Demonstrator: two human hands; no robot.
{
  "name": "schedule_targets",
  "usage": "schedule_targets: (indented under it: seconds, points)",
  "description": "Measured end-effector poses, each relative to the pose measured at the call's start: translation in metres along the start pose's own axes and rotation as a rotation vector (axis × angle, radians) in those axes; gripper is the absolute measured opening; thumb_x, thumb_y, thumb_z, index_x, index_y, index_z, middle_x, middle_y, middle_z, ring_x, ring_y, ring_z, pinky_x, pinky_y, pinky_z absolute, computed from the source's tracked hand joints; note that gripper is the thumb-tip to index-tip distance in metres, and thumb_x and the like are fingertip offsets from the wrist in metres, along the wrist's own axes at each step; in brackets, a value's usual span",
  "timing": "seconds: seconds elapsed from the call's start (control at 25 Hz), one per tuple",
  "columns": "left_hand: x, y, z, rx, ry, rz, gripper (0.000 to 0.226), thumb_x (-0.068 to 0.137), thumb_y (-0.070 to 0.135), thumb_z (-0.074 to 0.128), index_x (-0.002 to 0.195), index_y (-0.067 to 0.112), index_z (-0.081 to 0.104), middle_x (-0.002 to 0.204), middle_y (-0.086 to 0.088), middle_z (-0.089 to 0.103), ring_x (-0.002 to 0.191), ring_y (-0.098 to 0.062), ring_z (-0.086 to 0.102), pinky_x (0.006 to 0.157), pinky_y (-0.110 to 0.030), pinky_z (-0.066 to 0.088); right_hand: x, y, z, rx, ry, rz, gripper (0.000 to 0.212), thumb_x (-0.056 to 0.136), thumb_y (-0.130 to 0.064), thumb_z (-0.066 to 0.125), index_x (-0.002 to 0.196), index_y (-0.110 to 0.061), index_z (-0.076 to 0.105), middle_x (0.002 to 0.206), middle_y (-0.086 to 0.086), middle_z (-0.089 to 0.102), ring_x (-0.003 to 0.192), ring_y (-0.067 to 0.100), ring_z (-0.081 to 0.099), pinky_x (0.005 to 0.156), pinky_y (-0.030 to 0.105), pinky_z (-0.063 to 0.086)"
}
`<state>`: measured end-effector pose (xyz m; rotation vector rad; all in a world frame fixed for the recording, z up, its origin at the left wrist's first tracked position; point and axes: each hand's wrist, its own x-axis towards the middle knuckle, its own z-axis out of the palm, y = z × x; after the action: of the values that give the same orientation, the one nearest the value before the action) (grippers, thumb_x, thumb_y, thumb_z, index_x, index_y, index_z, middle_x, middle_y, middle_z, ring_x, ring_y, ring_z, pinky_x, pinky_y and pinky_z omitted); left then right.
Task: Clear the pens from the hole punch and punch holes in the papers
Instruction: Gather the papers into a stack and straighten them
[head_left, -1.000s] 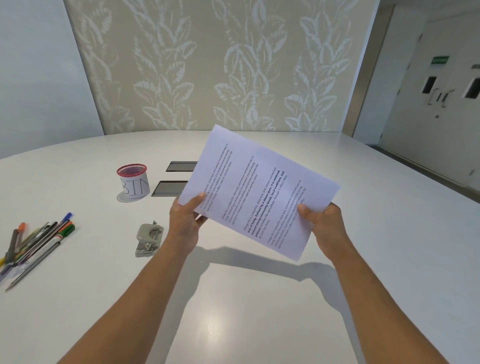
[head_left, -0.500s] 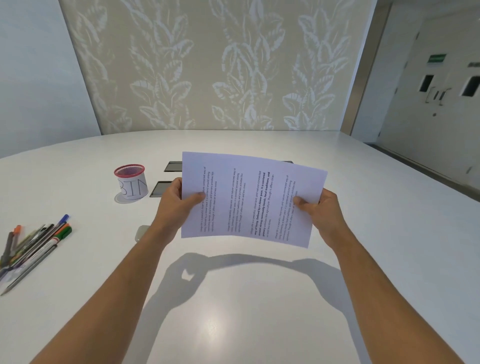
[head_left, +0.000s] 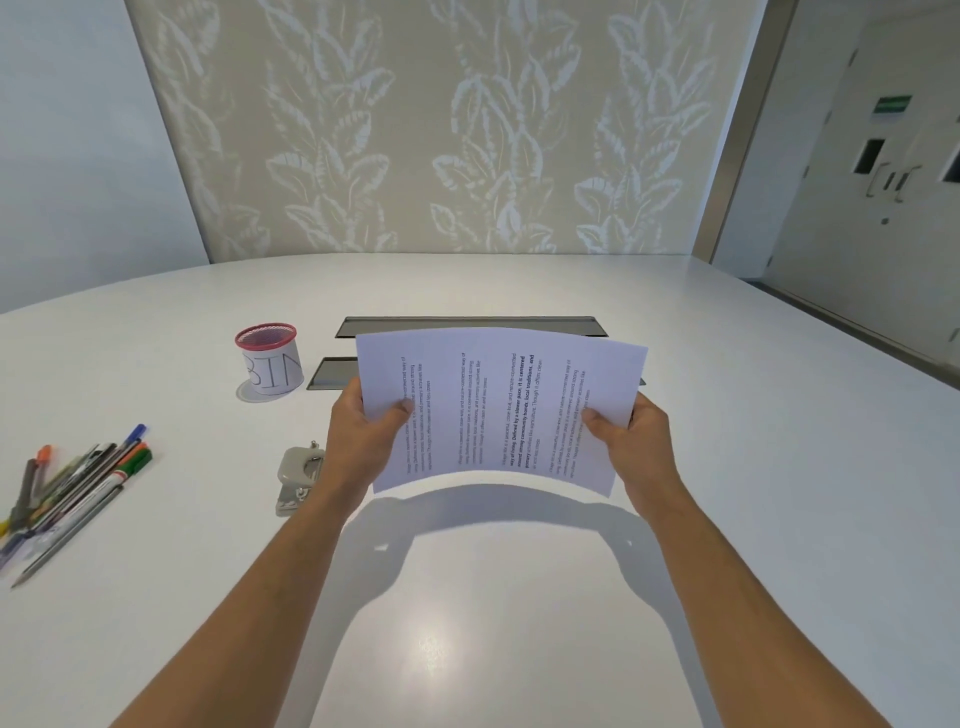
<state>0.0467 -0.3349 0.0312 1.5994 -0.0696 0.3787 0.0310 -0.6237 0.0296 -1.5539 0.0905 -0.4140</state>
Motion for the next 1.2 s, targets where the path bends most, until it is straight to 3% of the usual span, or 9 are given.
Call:
schedule_targets:
  seconds: [0.2,0.4,0.52,0.64,0.8,0.88,1.0,1.2]
  points:
    - [-0.008,-0.015,0.000,0.017,-0.003,-0.074,0.029,0.088,0.012,0.068,0.111,0.026,0.058,0.109,0.005,0.069,0.097,-0.022,0.068,0.084,-0.046,0.057,-0.015,0.022,0.002,0.003,0.008,0.096,0.021,0.088,-0.002,0.068,0.105,-0.014,0.065,0.105,0.006,0.072,0.090,0.022,0.069,0.072,0.031,0.053]
    - [-0.002,-0.007,0.000,-0.020,-0.015,-0.064,0.026,0.090,0.013,0.066,0.114,0.022,0.059,0.108,0.006,0.070,0.095,-0.025,0.069,0.078,-0.042,0.058,-0.008,0.018,-0.008,0.024,0.010,0.086,0.025,0.087,-0.003,0.070,0.110,-0.010,0.062,0.107,0.007,0.072,0.091,0.024,0.070,0.080,0.038,0.056]
    - [-0.002,-0.003,0.002,-0.087,-0.013,-0.076,0.028,0.091,0.009,0.064,0.116,0.020,0.060,0.109,0.005,0.071,0.095,-0.028,0.069,0.079,-0.045,0.058,-0.010,0.019,-0.014,0.060,0.121,0.149,0.033,0.085,-0.006,0.072,0.113,-0.012,0.056,0.105,0.006,0.070,0.088,0.017,0.067,0.082,0.033,0.052]
    - [-0.003,-0.003,0.005,-0.254,0.016,-0.113,0.031,0.090,0.002,0.063,0.119,0.012,0.059,0.115,-0.004,0.070,0.104,-0.036,0.065,0.087,-0.052,0.054,-0.013,0.020,-0.015,0.249,0.258,0.240,0.045,0.085,-0.011,0.074,0.124,-0.014,0.051,0.109,0.006,0.064,0.091,0.012,0.061,0.091,0.033,0.048]
    - [-0.011,-0.005,0.015,-0.470,-0.007,-0.142,0.041,0.087,0.000,0.064,0.127,0.003,0.055,0.122,-0.013,0.067,0.107,-0.036,0.064,0.091,-0.052,0.053,-0.025,0.018,0.005,0.649,0.104,0.363,0.060,0.074,-0.021,0.075,0.127,-0.011,0.047,0.101,0.009,0.061,0.096,0.023,0.060,0.090,0.039,0.052]
    - [-0.017,-0.005,0.022,-0.538,-0.045,-0.138,0.043,0.087,-0.001,0.063,0.128,0.005,0.054,0.124,-0.014,0.065,0.105,-0.032,0.064,0.089,-0.050,0.053,-0.032,0.013,0.018,0.746,0.014,0.388,0.053,0.073,-0.023,0.072,0.121,-0.010,0.053,0.098,0.009,0.062,0.093,0.025,0.063,0.094,0.043,0.052]
    - [-0.024,-0.008,0.031,-0.606,-0.067,-0.167,0.044,0.087,0.000,0.062,0.130,0.005,0.053,0.126,-0.013,0.065,0.107,-0.030,0.064,0.091,-0.048,0.053,-0.034,0.004,0.033,0.811,-0.067,0.341,0.025,0.086,-0.018,0.067,0.109,-0.012,0.059,0.105,0.009,0.071,0.096,0.025,0.070,0.090,0.040,0.056]
    - [-0.038,-0.014,0.041,-0.625,-0.051,-0.237,0.048,0.085,0.005,0.066,0.131,0.007,0.053,0.127,-0.013,0.064,0.109,-0.031,0.063,0.092,-0.050,0.052,-0.028,-0.009,0.045,0.674,0.065,0.228,0.028,0.092,0.004,0.058,0.112,-0.015,0.061,0.109,0.004,0.071,0.096,0.019,0.070,0.080,0.033,0.058]
